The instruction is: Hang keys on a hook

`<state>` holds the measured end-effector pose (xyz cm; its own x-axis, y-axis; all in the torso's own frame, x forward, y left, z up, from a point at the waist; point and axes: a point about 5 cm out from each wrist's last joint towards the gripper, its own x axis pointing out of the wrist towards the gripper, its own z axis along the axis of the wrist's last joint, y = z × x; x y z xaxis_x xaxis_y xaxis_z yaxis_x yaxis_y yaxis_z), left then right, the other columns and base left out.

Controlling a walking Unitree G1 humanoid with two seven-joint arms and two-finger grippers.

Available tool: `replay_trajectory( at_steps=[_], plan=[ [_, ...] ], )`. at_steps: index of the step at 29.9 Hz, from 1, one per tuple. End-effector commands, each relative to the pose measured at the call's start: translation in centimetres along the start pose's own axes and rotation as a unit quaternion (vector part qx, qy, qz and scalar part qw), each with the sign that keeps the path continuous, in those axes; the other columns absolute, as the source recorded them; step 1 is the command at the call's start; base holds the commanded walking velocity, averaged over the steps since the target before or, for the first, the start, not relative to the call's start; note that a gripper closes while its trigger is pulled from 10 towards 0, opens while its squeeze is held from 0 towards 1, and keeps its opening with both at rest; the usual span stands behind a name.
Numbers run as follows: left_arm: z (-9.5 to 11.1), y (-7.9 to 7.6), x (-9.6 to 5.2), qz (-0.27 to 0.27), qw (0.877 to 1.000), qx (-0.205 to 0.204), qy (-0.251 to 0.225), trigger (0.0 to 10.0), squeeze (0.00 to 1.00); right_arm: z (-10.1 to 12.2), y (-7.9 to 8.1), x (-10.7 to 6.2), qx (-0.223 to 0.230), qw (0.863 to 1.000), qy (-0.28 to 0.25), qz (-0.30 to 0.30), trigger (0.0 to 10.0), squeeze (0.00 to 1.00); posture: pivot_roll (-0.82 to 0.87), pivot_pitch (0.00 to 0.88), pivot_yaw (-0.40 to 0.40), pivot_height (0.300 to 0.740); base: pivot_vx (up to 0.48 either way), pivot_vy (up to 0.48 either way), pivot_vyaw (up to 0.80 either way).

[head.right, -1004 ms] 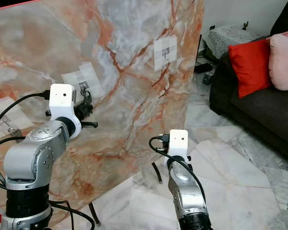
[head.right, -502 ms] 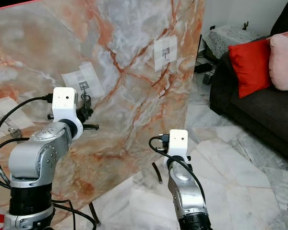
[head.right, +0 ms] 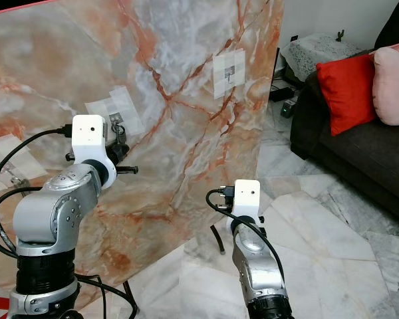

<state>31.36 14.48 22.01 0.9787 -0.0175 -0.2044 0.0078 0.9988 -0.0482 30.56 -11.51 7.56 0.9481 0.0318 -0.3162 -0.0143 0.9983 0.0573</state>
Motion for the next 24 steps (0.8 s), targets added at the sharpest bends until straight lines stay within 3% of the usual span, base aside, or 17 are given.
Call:
replay_trajectory(
  at_steps=[1, 24],
  plan=[
    [0.53, 0.02, 0.05, 0.010, 1.000, 0.000, -0.007, 10.0, 0.00, -0.12, 0.35, -0.04, -0.001, 1.000, 0.000, 0.003, 10.0, 0.00, 0.10, 0.040, 0.035, 0.740, 0.000, 0.000, 0.00],
    [-0.43, -0.22, 0.43, 0.049, 0.998, 0.018, 0.025, 10.0, 0.00, -0.08, 0.54, -0.16, 0.005, 1.000, -0.004, 0.002, 10.0, 0.00, 0.10, 0.040, 0.046, 0.740, 0.000, 0.000, 0.00]
  ],
)
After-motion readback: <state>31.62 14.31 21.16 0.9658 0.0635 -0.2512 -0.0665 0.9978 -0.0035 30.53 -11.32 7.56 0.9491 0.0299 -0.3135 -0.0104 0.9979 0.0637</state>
